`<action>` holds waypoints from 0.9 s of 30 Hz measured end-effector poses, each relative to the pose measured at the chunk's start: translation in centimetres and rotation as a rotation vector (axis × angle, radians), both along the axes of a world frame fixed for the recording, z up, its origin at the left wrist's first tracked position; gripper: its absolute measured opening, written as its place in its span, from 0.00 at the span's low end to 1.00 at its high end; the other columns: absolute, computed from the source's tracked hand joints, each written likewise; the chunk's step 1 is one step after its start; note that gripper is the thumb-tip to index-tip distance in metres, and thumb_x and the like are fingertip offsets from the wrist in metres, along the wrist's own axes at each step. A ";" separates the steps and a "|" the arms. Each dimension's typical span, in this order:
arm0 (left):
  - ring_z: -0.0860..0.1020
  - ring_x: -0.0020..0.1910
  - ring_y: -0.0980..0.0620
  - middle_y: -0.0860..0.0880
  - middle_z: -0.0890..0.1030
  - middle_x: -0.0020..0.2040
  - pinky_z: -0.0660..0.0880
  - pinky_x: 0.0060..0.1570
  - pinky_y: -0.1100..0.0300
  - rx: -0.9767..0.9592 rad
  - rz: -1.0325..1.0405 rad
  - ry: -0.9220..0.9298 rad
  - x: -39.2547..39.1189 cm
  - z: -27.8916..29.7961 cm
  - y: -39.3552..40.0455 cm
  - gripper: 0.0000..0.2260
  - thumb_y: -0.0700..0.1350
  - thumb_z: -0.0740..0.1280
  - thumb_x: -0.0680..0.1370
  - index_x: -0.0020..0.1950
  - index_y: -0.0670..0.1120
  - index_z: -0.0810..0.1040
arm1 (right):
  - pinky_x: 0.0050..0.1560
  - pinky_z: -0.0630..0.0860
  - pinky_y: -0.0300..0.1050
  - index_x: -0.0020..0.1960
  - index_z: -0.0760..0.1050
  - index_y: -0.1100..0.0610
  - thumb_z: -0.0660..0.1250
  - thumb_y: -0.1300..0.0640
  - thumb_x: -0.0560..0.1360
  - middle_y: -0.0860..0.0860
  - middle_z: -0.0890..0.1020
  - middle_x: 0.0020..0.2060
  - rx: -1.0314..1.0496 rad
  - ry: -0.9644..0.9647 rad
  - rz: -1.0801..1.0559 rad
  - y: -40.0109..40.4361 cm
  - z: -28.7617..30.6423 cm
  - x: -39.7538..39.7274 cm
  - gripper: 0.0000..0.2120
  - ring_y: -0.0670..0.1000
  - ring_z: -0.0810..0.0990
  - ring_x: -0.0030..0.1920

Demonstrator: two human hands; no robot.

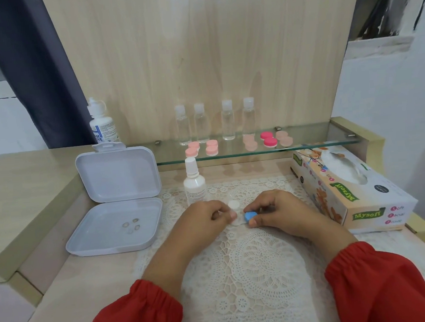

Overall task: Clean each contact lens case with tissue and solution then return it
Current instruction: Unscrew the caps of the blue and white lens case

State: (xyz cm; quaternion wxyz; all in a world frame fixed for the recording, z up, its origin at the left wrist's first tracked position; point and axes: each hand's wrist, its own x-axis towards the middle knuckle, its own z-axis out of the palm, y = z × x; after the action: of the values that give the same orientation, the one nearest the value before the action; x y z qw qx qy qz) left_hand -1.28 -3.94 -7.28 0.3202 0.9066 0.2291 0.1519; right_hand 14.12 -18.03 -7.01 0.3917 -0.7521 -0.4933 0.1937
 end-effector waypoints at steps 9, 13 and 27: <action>0.74 0.34 0.58 0.55 0.76 0.34 0.72 0.38 0.59 0.025 0.006 0.017 0.2 -0.1 -0.5 0.10 0.55 0.73 0.71 0.50 0.56 0.81 | 0.51 0.76 0.43 0.50 0.80 0.47 0.79 0.48 0.65 0.46 0.79 0.44 -0.009 -0.061 -0.091 -0.1 -0.1 -0.5 0.16 0.45 0.77 0.46; 0.74 0.34 0.58 0.56 0.76 0.34 0.71 0.39 0.60 0.011 0.005 0.016 0.2 -0.3 -0.3 0.12 0.55 0.73 0.71 0.52 0.55 0.82 | 0.44 0.73 0.37 0.43 0.80 0.52 0.80 0.47 0.63 0.47 0.78 0.42 -0.032 -0.175 -0.118 0.2 -0.2 -0.7 0.15 0.43 0.75 0.42; 0.76 0.38 0.56 0.53 0.79 0.39 0.71 0.40 0.59 0.051 -0.040 0.037 0.3 -0.5 -0.1 0.11 0.54 0.73 0.72 0.53 0.53 0.82 | 0.46 0.69 0.30 0.45 0.82 0.53 0.79 0.53 0.65 0.48 0.79 0.44 0.001 -0.214 0.003 0.5 -0.2 0.0 0.11 0.40 0.74 0.46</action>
State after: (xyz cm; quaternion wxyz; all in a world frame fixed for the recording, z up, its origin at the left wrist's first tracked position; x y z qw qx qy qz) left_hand -0.94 -4.06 -7.82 0.2958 0.9215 0.2128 0.1345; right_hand 14.10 -17.57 -7.21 0.3369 -0.7675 -0.5336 0.1125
